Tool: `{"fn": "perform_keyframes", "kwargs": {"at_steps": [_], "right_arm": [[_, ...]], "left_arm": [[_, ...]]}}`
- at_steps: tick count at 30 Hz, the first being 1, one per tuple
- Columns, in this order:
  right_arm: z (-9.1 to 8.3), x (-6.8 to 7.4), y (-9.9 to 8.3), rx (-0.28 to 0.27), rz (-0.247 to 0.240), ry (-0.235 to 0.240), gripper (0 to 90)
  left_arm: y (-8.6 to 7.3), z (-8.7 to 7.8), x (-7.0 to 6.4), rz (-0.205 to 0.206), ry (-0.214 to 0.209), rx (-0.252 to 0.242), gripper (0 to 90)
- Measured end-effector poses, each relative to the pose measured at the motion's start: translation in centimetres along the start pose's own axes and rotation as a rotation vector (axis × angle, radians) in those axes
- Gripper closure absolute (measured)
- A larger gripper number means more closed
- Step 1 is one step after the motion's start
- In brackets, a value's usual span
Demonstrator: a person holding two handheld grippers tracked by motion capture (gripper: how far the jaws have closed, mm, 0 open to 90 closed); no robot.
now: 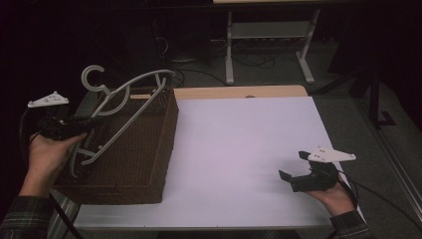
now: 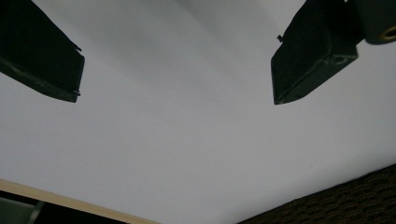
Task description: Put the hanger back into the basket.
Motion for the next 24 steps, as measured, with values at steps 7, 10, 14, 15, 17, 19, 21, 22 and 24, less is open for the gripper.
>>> {"fn": "perform_keyframes", "kwargs": {"at_steps": [7,10,14,15,17,19,21,22,24], "right_arm": [[0.2,0.0,0.0,0.008,0.004,-0.008,2.1],[0.3,0.0,0.0,0.012,0.01,-0.01,2.1],[0.3,-0.2,-0.1,0.012,0.011,-0.011,2.2],[0.3,-0.2,-0.1,0.012,0.011,-0.011,2.1],[0.2,-0.2,-0.1,0.011,0.011,-0.01,2.2],[0.2,-0.2,-0.1,0.011,0.013,-0.011,2.2],[0.2,-0.3,-0.1,0.009,0.014,-0.013,2.2],[0.1,-0.3,-0.1,0.009,0.013,-0.013,2.2],[0.1,-0.3,-0.1,0.009,0.011,-0.014,2.2]], "left_arm": [[-2.2,-0.1,1.6,-0.008,-0.01,0.025,79.7],[-2.9,0.0,2.1,-0.004,-0.005,0.042,79.6],[-3.4,0.4,2.2,-0.012,-0.022,0.055,79.6],[-3.5,0.7,2.1,-0.01,-0.019,0.066,79.6],[-3.7,1.1,2.2,-0.007,-0.005,0.092,79.6],[-4.0,1.5,2.4,-0.011,-0.001,0.103,79.5],[-4.2,2.0,2.5,-0.021,-0.003,0.109,79.5],[-4.3,2.2,2.5,-0.028,-0.006,0.109,79.5],[-4.5,2.6,2.5,-0.027,-0.005,0.123,79.5]]}}
Point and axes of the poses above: each handheld gripper's, and its own axes: z roughly forward along the jaws, y roughly out of its top, x roughly to its left, the point moved 5 cm from there along z, roughly forward along the jaws, and after that the axes turned 1 degree about -z, right-handed, at the moved point
